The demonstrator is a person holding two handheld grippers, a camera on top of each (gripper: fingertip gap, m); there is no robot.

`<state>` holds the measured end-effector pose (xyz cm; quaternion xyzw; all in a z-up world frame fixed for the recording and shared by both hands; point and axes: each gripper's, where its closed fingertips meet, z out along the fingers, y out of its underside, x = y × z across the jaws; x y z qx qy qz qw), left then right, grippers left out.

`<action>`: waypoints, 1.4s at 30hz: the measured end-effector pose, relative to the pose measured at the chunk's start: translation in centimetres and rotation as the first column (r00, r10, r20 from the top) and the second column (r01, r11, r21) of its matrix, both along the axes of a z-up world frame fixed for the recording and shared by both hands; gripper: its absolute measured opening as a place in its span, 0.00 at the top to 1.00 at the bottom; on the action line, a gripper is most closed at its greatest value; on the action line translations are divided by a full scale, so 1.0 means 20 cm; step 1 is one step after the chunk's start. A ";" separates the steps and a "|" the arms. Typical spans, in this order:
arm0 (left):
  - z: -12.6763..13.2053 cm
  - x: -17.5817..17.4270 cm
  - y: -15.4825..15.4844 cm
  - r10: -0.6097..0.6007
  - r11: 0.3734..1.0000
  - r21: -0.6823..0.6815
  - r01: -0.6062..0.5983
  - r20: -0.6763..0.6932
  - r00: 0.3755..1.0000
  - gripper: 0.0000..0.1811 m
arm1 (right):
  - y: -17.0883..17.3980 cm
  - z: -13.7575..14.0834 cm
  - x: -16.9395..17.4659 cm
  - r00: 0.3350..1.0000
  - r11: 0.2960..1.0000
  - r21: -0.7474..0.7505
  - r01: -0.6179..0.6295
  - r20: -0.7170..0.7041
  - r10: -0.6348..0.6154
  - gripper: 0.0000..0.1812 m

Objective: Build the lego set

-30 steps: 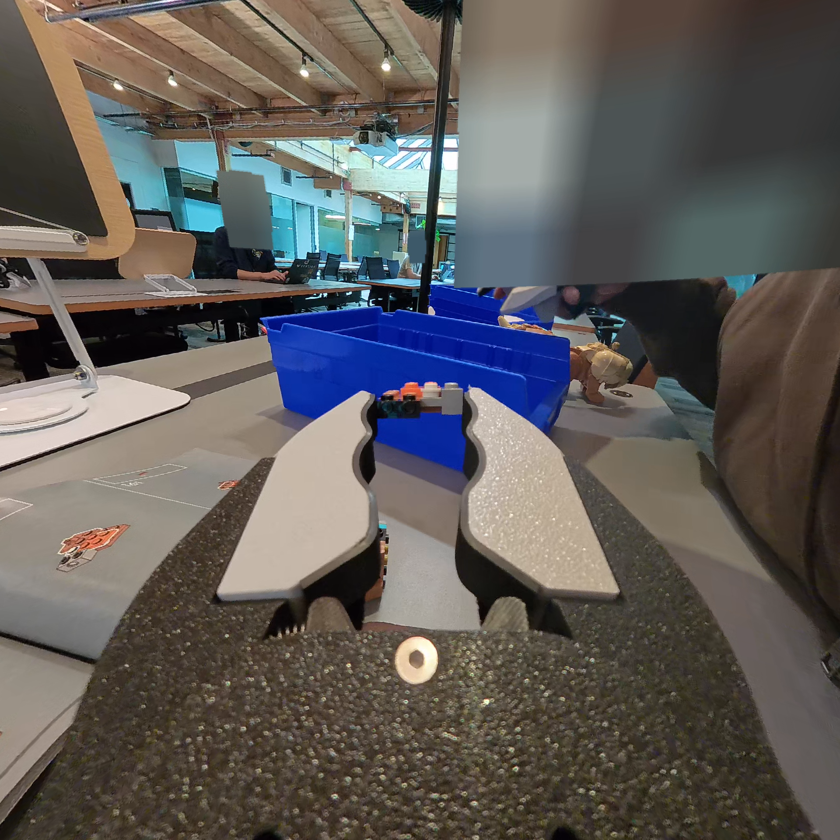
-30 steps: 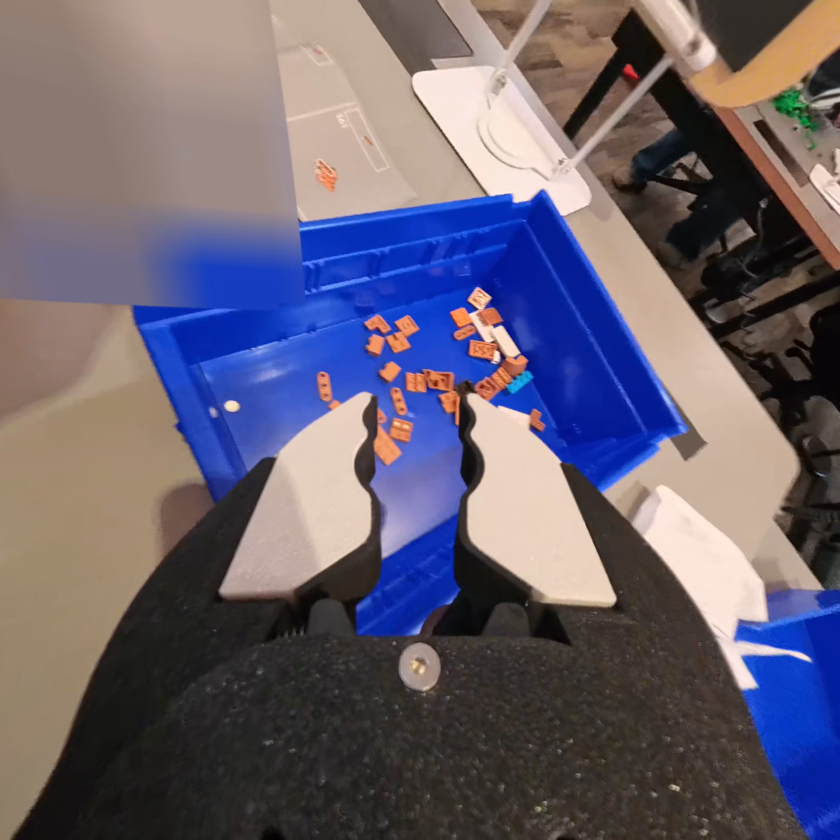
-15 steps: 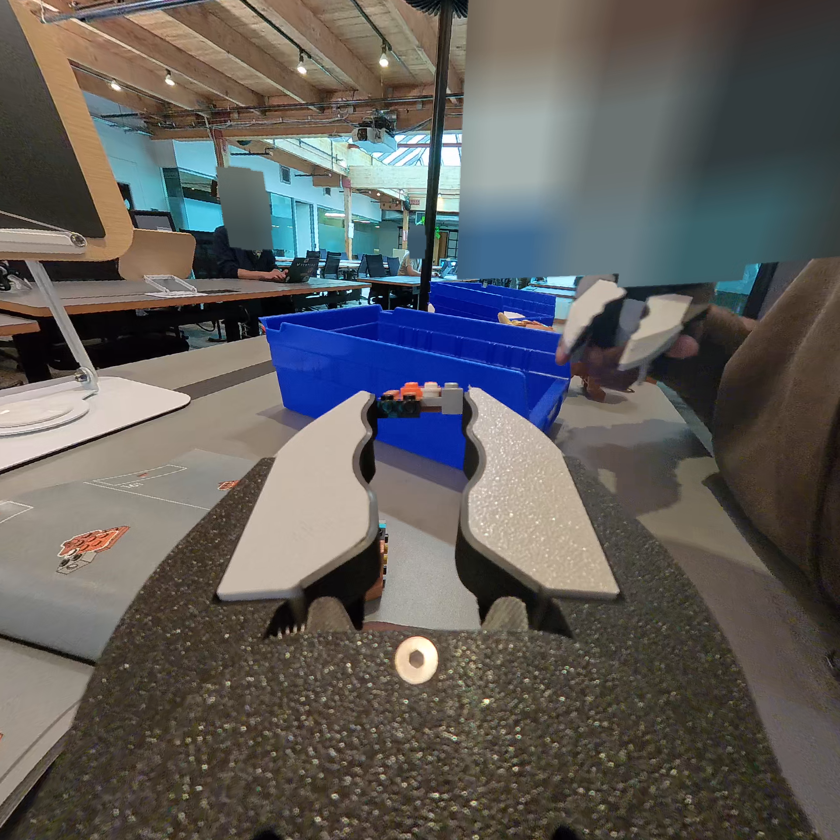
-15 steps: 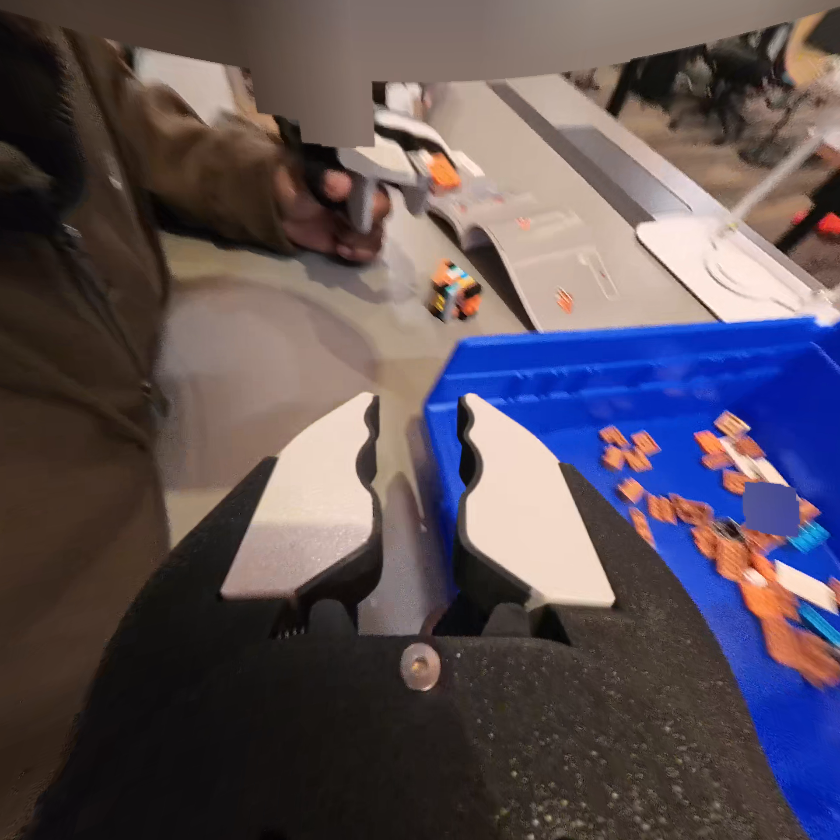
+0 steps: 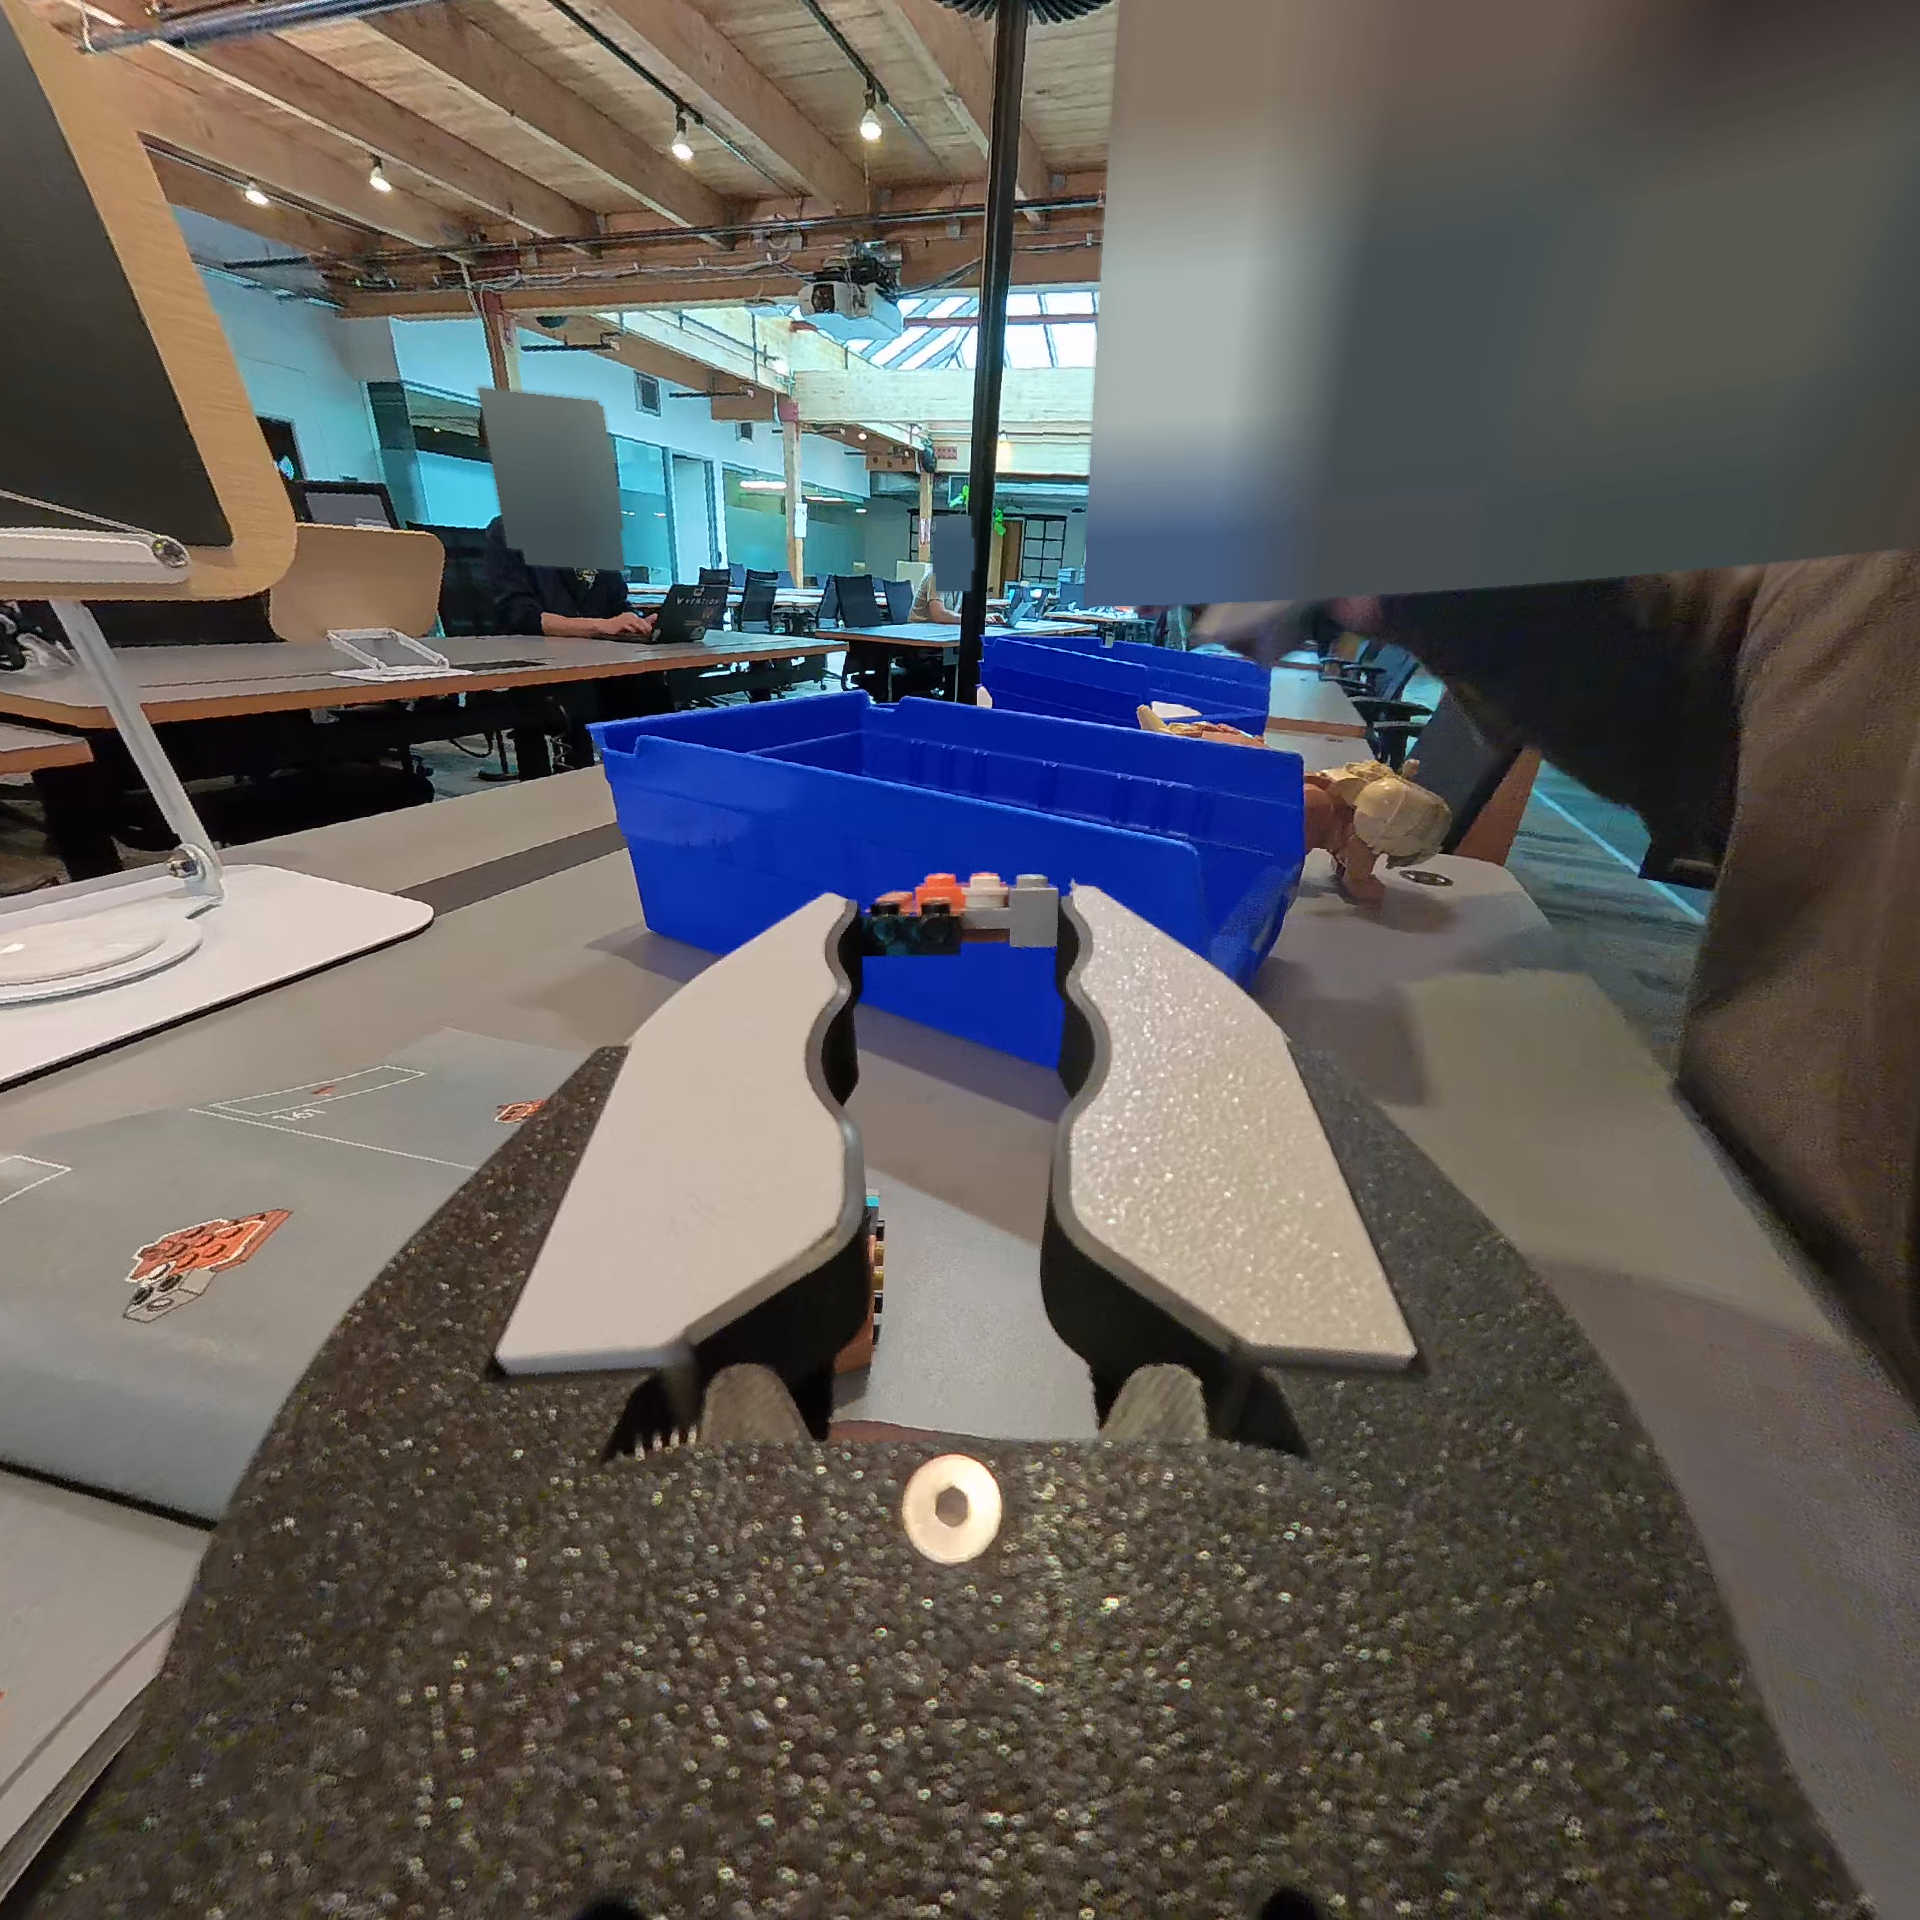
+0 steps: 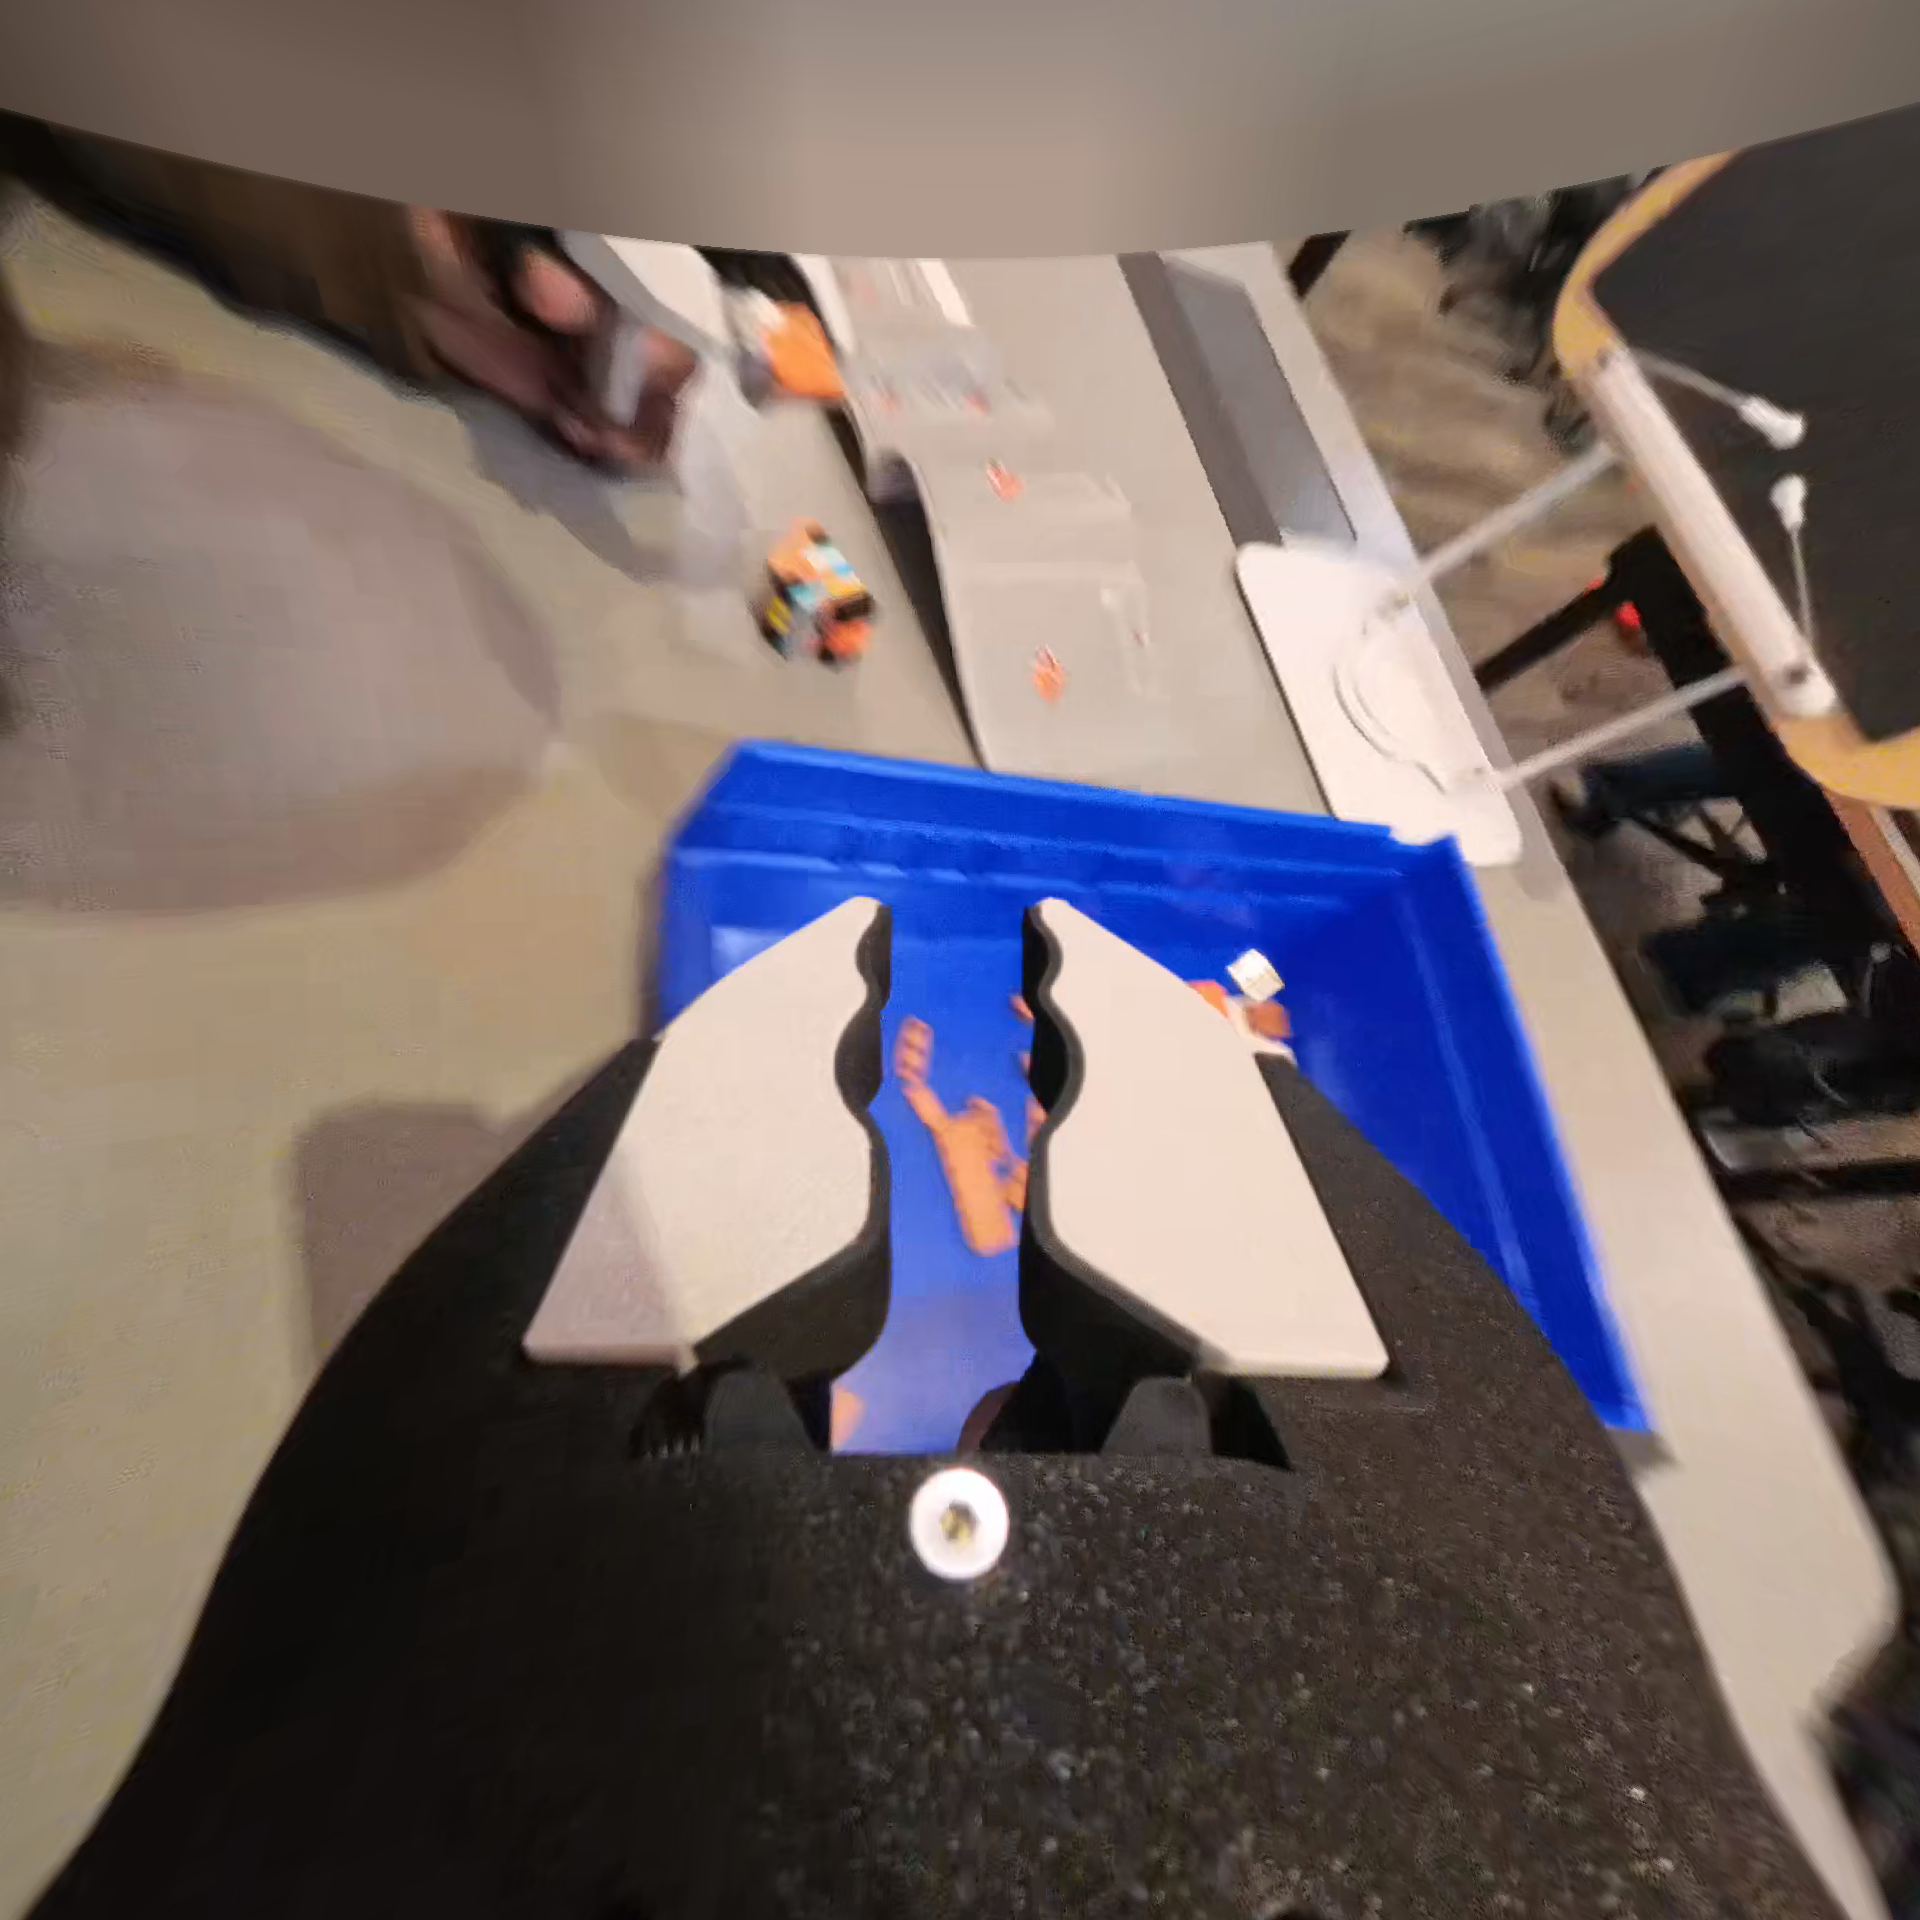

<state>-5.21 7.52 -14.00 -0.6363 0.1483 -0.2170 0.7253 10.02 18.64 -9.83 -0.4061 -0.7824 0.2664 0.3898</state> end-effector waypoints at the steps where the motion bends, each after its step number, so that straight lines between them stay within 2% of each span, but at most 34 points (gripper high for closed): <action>1: 0.00 0.00 0.00 0.000 1.000 0.000 0.000 -0.007 1.000 0.80 | 0.10 -0.01 -0.04 0.998 1.000 0.019 0.003 0.063 -0.004 0.88; 3: 0.00 0.01 -0.01 -0.001 1.000 0.001 0.001 -0.016 1.000 0.80 | 0.27 -0.11 -0.14 0.979 1.000 -0.002 0.004 0.204 -0.003 0.89; 5: 0.00 0.01 -0.01 -0.001 1.000 0.001 0.001 -0.019 1.000 0.80 | 0.37 -0.28 -0.24 0.949 1.000 -0.013 -0.021 0.315 0.024 0.91; 8: 0.00 0.01 -0.01 -0.001 1.000 0.000 0.001 -0.016 1.000 0.80 | 0.43 -0.53 -0.34 0.897 0.997 0.021 -0.079 0.438 0.062 0.94; 12: 0.00 0.00 -0.01 -0.006 1.000 -0.004 0.006 -0.003 1.000 0.80 | 0.41 -0.65 -0.39 0.865 0.995 -0.012 -0.103 0.492 0.096 0.95; 24: 0.00 0.00 -0.01 -0.017 1.000 -0.011 0.017 0.018 1.000 0.80 | 0.44 -0.78 -0.42 0.814 0.997 -0.018 -0.073 0.576 0.071 0.97; 31: 0.00 0.01 -0.01 -0.019 1.000 -0.014 0.019 0.013 1.000 0.81 | 0.44 -0.79 -0.43 0.798 0.998 -0.046 -0.037 0.600 0.058 0.98; 38: 0.00 0.01 -0.02 -0.020 1.000 -0.010 0.020 0.001 1.000 0.81 | 0.43 -0.77 -0.43 0.809 0.999 -0.038 -0.004 0.587 0.025 0.98; 42: 0.00 0.03 -0.04 -0.029 1.000 -0.001 0.029 -0.008 1.000 0.80 | 0.41 -0.65 -0.45 0.845 0.999 -0.039 0.023 0.534 0.001 0.99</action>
